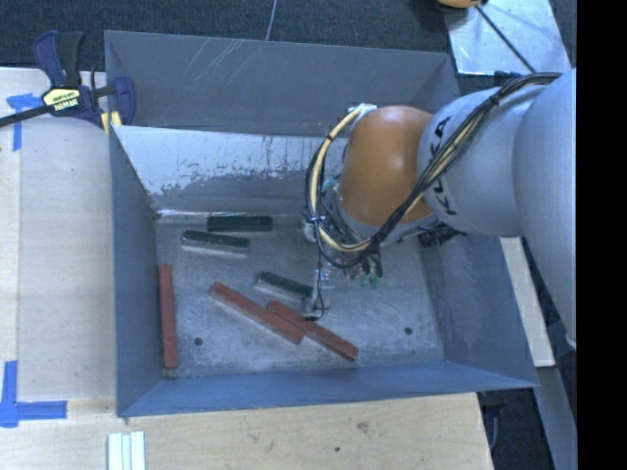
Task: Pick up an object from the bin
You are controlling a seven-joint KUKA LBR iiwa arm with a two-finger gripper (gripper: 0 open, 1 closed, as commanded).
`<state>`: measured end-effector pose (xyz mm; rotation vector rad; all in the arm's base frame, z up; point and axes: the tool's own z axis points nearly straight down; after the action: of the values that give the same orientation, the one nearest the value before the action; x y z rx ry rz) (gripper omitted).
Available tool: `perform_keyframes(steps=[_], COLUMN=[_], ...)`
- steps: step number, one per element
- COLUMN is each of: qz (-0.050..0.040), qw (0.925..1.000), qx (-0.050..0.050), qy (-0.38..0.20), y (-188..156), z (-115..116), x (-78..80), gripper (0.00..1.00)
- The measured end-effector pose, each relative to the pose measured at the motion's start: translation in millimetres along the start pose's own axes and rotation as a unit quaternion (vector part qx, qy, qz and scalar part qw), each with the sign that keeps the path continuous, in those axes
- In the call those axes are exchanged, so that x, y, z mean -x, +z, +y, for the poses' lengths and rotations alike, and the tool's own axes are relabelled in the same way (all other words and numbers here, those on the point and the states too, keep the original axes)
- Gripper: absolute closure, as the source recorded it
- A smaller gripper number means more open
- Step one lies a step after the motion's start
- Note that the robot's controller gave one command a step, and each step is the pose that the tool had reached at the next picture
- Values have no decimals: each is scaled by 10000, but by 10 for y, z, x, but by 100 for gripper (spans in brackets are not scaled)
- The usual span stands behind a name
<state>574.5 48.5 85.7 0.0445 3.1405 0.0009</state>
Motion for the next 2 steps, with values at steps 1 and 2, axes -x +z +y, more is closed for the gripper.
perform_keyframes(steps=[1,2], qz=[-13,-13], qw=[9992,9992], qx=[1,1], qy=[392,393], y=[62,62], z=[152,151], x=[-809,-809], gripper=[100,100])
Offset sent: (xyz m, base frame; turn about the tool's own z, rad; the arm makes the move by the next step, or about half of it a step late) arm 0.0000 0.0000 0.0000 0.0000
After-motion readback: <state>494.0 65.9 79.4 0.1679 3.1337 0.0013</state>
